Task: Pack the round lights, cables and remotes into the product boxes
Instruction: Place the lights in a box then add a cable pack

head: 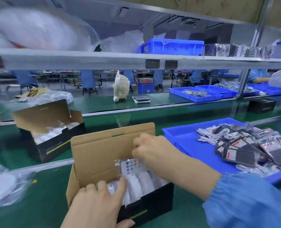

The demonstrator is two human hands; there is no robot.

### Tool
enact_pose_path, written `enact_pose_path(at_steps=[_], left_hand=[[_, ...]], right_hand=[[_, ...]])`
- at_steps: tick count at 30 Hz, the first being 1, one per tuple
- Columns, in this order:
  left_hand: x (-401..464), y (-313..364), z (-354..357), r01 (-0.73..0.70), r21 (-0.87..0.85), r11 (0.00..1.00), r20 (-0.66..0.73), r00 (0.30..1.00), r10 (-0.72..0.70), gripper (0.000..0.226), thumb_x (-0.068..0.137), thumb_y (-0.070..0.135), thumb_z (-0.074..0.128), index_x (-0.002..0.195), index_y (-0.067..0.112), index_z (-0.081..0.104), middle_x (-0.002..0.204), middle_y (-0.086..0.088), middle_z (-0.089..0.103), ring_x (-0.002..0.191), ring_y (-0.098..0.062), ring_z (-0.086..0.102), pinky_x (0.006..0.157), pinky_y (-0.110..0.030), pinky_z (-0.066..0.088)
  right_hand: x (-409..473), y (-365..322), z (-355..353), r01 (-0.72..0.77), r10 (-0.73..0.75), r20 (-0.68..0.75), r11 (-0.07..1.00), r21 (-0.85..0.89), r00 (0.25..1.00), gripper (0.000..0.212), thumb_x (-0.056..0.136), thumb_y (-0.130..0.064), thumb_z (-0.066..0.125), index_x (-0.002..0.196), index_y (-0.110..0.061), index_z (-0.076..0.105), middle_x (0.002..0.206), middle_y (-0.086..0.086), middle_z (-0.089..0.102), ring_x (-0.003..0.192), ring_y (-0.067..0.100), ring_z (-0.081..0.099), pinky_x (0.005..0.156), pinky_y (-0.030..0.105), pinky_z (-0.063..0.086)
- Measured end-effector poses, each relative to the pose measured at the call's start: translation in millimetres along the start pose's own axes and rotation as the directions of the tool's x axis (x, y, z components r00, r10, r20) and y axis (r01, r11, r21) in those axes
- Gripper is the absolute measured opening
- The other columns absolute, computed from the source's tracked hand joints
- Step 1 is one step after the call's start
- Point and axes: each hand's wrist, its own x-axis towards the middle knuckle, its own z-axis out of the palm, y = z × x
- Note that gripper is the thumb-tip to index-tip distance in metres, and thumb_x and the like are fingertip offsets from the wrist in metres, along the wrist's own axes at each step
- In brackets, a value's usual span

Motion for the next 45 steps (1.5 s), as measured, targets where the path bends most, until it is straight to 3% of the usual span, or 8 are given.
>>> enact_pose_path(at_steps=[4,8,11,14,16,21,38,45], left_hand=[[-16.5,-3.9,2.1,-0.131,0.075,0.989,-0.346,0.926,0.149,0.042,0.079,0.060,0.058,0.102,0.026,0.066,0.061,-0.011,0.068,0.047,-0.026,0.064,0.049,-0.034,0.056],[-47.4,-53.7,-5.8,-0.023,-0.328,0.944,-0.547,0.820,-0.171,0.026,0.094,0.040,0.047,0.118,0.040,0.055,0.108,0.018,0.063,0.087,-0.013,0.063,0.077,-0.034,0.047],[-50.5,-78.5,-0.1,0.237,-0.883,0.406,-0.091,0.761,-0.642,0.035,0.081,0.060,0.063,0.115,0.053,0.057,0.104,0.022,0.069,0.092,-0.001,0.066,0.077,-0.022,0.051],[-34.5,-66.4,20.8,0.359,-0.914,-0.192,0.406,0.839,-0.362,0.059,0.064,0.040,0.076,0.121,0.035,0.063,0.107,0.005,0.075,0.100,-0.014,0.071,0.087,-0.032,0.053],[-26.7,-58.4,27.8,0.283,-0.929,-0.237,0.348,0.886,-0.307,0.053,0.064,0.018,0.081,0.115,0.030,0.069,0.107,-0.002,0.075,0.099,-0.018,0.072,0.077,-0.026,0.057],[-36.1,-64.7,23.5,-0.084,-0.949,0.305,-0.202,0.901,-0.383,0.038,0.073,0.012,0.086,0.102,0.035,0.073,0.102,0.006,0.074,0.099,-0.011,0.069,0.090,-0.024,0.052],[-53.5,-55.3,21.1,-0.168,-0.837,0.521,-0.286,0.946,-0.154,0.019,0.084,0.030,0.066,0.099,0.034,0.077,0.118,0.003,0.066,0.113,-0.024,0.062,0.093,-0.023,0.047],[-56.9,-55.4,29.0,-0.247,-0.659,0.710,-0.371,0.928,-0.022,0.029,0.091,0.037,0.061,0.113,0.024,0.073,0.132,0.015,0.063,0.134,-0.017,0.049,0.112,-0.052,0.029]], right_hand=[[-0.8,-20.9,14.8,0.152,-0.156,0.178,0.988,0.037,0.972,0.019,0.085,0.003,0.051,0.094,-0.007,0.064,0.094,0.012,0.061,0.083,0.033,0.055,0.049,0.033,0.028],[-25.8,36.7,3.1,0.093,0.223,-0.339,0.698,0.710,0.914,0.019,0.092,-0.002,0.061,0.096,-0.015,0.074,0.079,-0.002,0.073,0.069,0.010,0.066,0.070,0.028,0.055],[-43.6,63.8,22.7,-0.065,0.574,-0.064,0.201,0.978,0.816,0.029,0.093,-0.013,0.063,0.119,-0.027,0.065,0.098,-0.012,0.074,0.089,0.006,0.071,0.086,0.030,0.056],[-46.5,30.7,62.5,-0.234,0.127,0.293,-0.351,0.907,0.948,0.040,0.088,-0.031,0.063,0.128,-0.033,0.062,0.121,-0.007,0.069,0.113,0.013,0.065,0.089,0.026,0.054],[-44.4,9.7,81.0,-0.110,0.206,0.238,-0.491,0.864,0.949,0.037,0.083,-0.022,0.069,0.119,-0.030,0.067,0.125,0.002,0.068,0.114,0.022,0.065,0.088,0.029,0.055],[-54.7,3.8,100.8,0.188,0.456,-0.123,-0.100,0.977,0.881,0.026,0.082,-0.022,0.076,0.107,-0.024,0.069,0.115,0.000,0.069,0.112,0.016,0.063,0.090,0.020,0.050],[-88.1,-16.8,104.4,0.247,0.360,-0.263,0.091,0.965,0.895,0.026,0.087,-0.042,0.066,0.105,-0.024,0.068,0.135,0.007,0.057,0.135,0.029,0.046,0.095,0.038,0.046],[-102.3,-25.1,88.6,0.178,0.314,-0.425,0.587,0.790,0.849,0.033,0.084,-0.041,0.063,0.114,-0.029,0.067,0.140,-0.003,0.055,0.139,0.024,0.041,0.109,0.031,0.037]])
